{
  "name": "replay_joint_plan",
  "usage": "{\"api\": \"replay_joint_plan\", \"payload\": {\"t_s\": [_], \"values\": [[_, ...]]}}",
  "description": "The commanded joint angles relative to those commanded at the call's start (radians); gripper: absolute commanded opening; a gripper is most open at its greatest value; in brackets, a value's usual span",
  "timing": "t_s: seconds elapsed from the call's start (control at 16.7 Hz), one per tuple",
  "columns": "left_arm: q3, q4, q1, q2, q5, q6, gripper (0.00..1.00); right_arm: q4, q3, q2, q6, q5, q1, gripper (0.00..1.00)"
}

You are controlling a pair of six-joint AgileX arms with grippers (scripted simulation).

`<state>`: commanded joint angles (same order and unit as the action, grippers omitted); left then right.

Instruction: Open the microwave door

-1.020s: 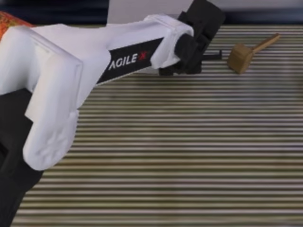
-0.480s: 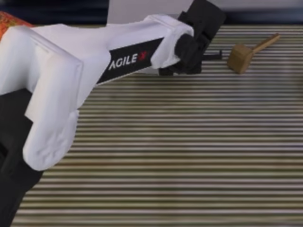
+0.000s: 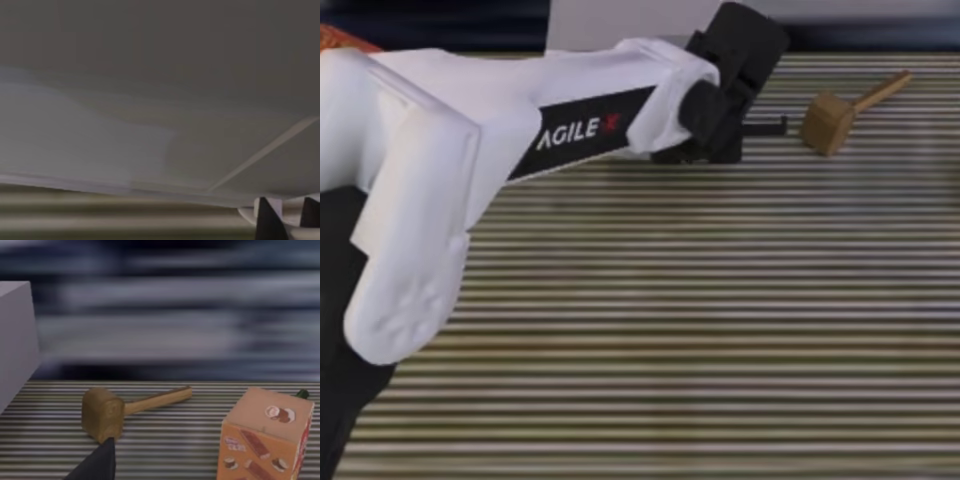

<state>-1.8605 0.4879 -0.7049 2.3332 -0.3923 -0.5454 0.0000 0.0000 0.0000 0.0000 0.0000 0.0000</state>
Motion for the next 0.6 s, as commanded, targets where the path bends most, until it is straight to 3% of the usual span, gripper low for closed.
{"api": "replay_joint_plan", "payload": {"t_s": [0.6], "values": [[0.011,-0.007,0.002,-0.007,0.003,0.005,0.0,0.0,0.0,0.0,0.0,0.0,0.0,1.0]]}}
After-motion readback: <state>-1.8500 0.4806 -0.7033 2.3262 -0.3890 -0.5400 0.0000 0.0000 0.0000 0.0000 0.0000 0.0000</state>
